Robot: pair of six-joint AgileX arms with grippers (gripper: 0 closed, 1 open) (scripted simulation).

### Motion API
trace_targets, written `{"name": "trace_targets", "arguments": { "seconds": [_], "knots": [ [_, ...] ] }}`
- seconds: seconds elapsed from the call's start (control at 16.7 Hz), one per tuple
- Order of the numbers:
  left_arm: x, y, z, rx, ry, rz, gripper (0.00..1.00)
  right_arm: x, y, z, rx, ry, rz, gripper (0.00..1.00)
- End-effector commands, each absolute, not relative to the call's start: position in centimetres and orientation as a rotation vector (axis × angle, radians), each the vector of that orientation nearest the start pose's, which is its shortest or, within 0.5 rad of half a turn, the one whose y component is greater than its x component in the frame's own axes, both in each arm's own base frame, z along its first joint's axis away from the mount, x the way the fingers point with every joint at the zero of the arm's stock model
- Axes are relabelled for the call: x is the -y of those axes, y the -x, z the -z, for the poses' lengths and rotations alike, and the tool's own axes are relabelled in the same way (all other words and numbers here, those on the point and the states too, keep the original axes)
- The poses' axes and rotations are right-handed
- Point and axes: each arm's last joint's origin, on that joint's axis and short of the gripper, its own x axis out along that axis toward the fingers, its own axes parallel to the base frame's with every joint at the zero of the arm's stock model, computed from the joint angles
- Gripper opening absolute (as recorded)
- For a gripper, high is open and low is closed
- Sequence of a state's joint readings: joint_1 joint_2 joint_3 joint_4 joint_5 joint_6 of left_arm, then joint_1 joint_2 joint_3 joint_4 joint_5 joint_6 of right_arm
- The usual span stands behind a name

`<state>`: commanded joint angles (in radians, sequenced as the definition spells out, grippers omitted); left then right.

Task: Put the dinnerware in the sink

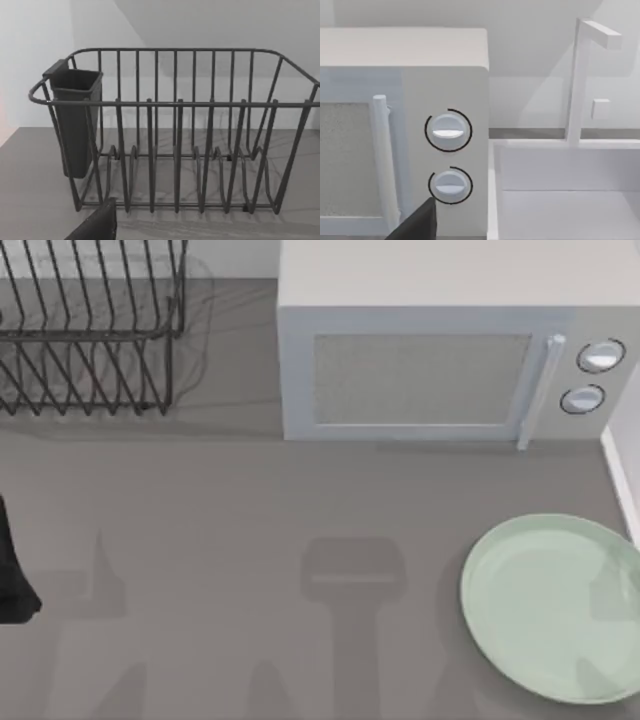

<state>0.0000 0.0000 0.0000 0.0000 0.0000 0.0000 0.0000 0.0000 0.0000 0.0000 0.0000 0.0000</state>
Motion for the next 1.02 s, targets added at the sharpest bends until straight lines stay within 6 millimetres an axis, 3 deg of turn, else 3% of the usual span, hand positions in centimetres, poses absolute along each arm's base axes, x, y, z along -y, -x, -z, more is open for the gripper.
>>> {"name": "trace_targets", "arguments": {
  "seconds": [0.24,0.54,0.78,1.02],
  "knots": [
    [0.1,-10.6,-16.0,0.0,0.0,0.0,1.0,-0.2,-10.6,-17.1,-0.053,-0.028,-0.028,1.0],
    [0.1,-10.6,-16.0,0.0,0.0,0.0,1.0,-1.7,-12.1,-21.1,-0.329,-0.125,-0.122,1.0],
    [0.1,-10.6,-16.0,0.0,0.0,0.0,1.0,-4.5,-16.0,-23.9,-0.685,-0.178,-0.172,1.0],
    [0.1,-10.6,-16.0,0.0,0.0,0.0,1.0,-9.2,-21.3,-24.1,-1.065,-0.164,-0.154,1.0]
  ]
}}
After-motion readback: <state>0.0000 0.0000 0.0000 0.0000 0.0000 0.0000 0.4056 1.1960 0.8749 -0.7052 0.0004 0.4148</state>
